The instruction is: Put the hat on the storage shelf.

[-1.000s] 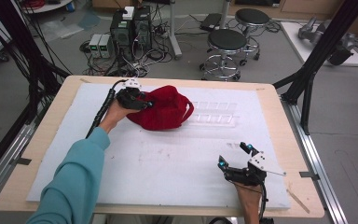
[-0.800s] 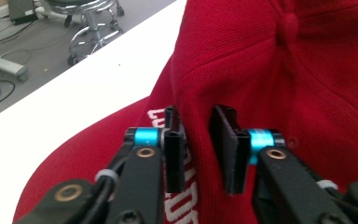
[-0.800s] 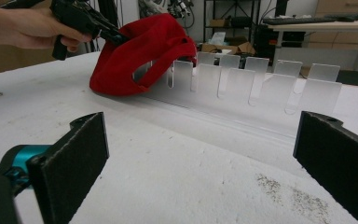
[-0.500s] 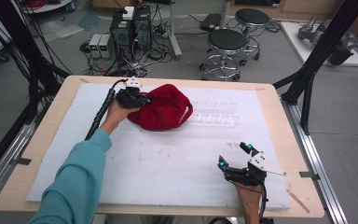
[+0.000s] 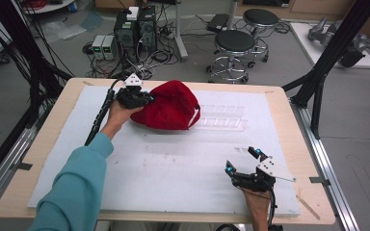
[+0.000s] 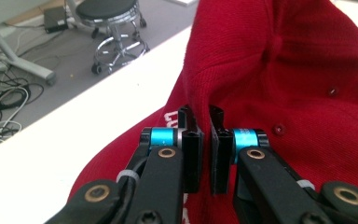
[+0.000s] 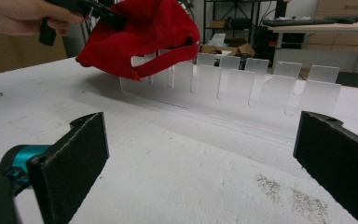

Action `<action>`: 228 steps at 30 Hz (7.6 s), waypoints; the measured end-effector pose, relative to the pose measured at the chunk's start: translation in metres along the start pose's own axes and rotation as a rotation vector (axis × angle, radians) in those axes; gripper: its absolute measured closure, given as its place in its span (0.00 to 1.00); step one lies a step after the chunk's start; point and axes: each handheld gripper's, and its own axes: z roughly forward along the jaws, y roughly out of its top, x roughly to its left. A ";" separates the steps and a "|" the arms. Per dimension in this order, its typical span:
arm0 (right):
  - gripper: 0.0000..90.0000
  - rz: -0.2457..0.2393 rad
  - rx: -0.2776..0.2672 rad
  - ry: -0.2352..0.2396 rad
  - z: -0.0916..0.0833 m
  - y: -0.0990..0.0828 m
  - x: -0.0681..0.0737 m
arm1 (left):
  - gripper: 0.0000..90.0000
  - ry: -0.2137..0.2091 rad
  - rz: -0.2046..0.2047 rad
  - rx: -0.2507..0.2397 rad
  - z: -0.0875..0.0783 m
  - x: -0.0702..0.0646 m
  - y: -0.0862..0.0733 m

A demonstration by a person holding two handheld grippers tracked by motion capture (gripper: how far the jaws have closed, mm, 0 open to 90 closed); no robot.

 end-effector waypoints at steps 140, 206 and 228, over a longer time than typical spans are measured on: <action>0.94 0.177 -0.122 0.090 0.055 0.054 0.133 | 0.96 -0.067 -0.249 -0.327 -0.060 -0.194 0.048; 0.95 -0.004 0.096 0.028 0.103 0.115 0.061 | 0.02 0.012 -0.028 -0.134 -0.160 -0.088 -0.134; 0.95 -0.012 0.241 0.057 0.155 0.111 0.048 | 0.02 0.039 -0.097 -0.231 -0.196 -0.069 -0.193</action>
